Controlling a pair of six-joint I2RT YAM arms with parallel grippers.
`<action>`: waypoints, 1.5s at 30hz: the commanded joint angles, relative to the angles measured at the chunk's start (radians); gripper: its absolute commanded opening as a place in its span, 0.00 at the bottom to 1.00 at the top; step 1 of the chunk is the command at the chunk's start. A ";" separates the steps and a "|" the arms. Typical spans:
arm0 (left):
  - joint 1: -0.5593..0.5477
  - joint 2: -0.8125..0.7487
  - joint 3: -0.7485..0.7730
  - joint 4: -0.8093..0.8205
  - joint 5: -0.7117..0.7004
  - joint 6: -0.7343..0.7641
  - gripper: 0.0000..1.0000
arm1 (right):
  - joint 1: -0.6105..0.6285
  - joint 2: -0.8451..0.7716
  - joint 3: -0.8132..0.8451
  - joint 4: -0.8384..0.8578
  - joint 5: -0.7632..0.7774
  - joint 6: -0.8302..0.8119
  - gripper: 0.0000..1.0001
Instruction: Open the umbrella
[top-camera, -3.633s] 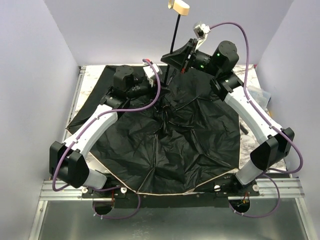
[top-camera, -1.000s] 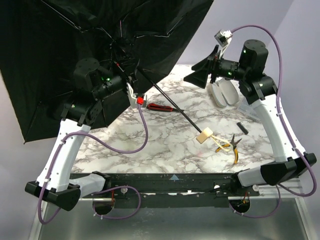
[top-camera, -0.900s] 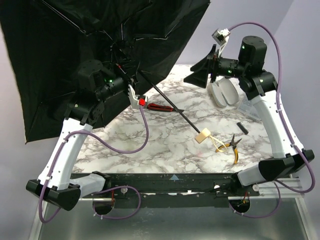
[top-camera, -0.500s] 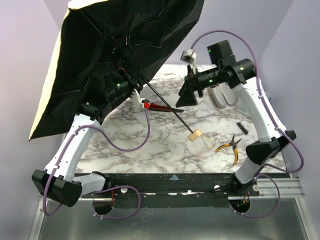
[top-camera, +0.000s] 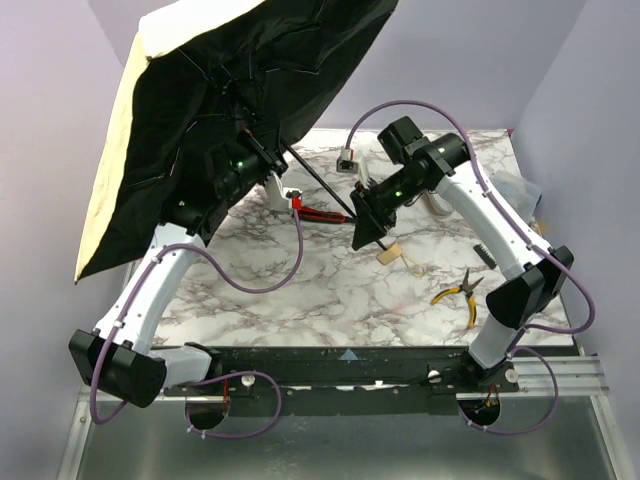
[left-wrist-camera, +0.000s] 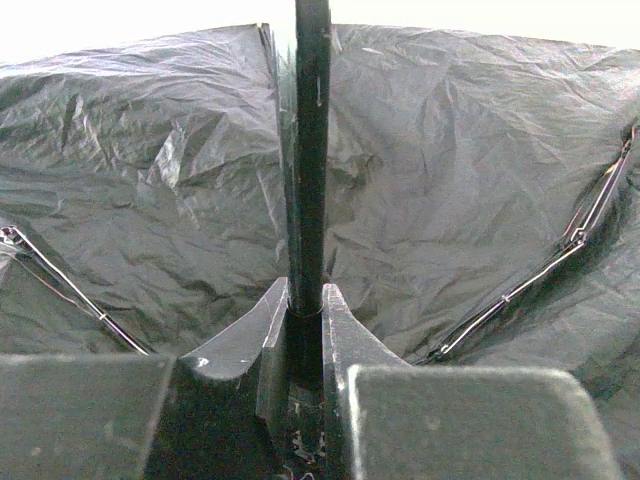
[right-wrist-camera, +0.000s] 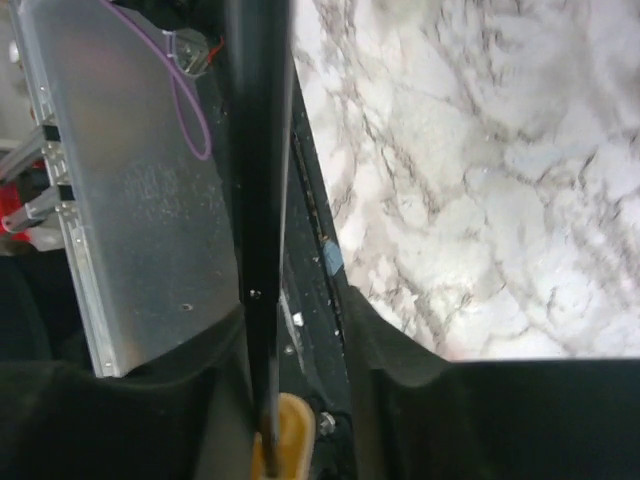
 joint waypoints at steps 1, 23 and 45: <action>0.023 -0.005 -0.019 0.127 -0.032 0.048 0.00 | 0.001 0.015 -0.054 -0.039 0.075 -0.030 0.30; 0.186 0.104 -0.067 0.329 -0.266 0.060 0.11 | 0.024 -0.067 -0.197 -0.055 0.171 -0.065 0.00; 0.486 0.314 0.131 0.498 -0.424 0.087 0.17 | 0.025 -0.150 -0.380 -0.057 0.302 -0.097 0.00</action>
